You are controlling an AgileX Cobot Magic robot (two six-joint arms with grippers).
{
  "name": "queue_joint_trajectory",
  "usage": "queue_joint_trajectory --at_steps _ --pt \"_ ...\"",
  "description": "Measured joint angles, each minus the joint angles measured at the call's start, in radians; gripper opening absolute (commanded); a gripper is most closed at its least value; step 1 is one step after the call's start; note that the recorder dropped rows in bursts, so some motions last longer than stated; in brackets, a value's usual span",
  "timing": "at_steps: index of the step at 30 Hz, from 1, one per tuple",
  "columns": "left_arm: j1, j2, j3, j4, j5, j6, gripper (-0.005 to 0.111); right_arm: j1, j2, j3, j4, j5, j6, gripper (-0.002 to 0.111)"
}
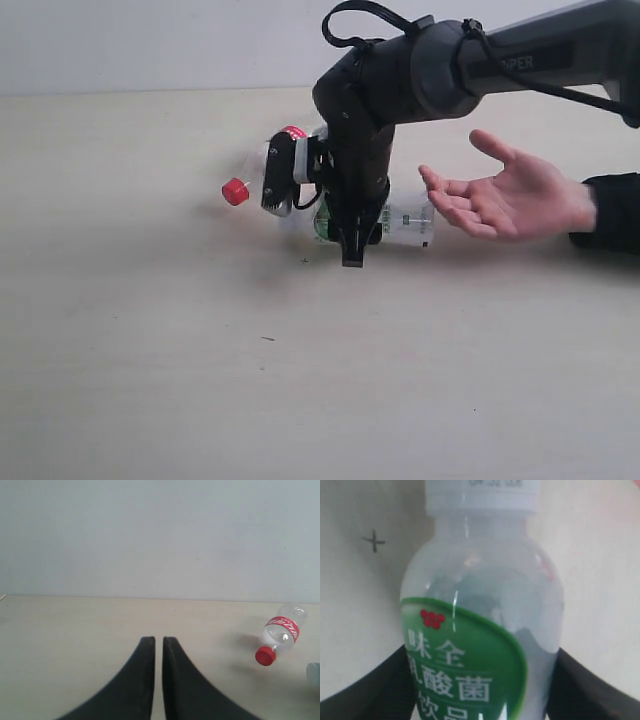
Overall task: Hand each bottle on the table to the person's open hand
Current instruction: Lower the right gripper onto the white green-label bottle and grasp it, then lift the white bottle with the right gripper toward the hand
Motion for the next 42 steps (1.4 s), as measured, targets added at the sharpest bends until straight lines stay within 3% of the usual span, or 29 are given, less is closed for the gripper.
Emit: queue_joint_trajectory --at_steps 7,13,21,36,42 --pt "0.0 0.0 0.0 0.0 0.0 0.0 0.008 0.042 -0.092 0.0 0.014 0.036 0.075 0.0" --pt "0.0 0.0 0.0 0.0 0.0 0.0 0.008 0.083 -0.231 0.0 0.034 0.08 0.254 0.0" --pt "0.0 0.0 0.0 0.0 0.0 0.0 0.008 0.08 -0.383 0.0 -0.019 0.368 0.608 0.0" --pt "0.0 0.0 0.0 0.0 0.0 0.0 0.008 -0.188 -0.399 0.068 0.031 0.413 0.804 0.0" --pt "0.0 0.0 0.0 0.0 0.0 0.0 0.008 -0.214 -0.395 0.103 0.044 0.33 0.812 0.0"
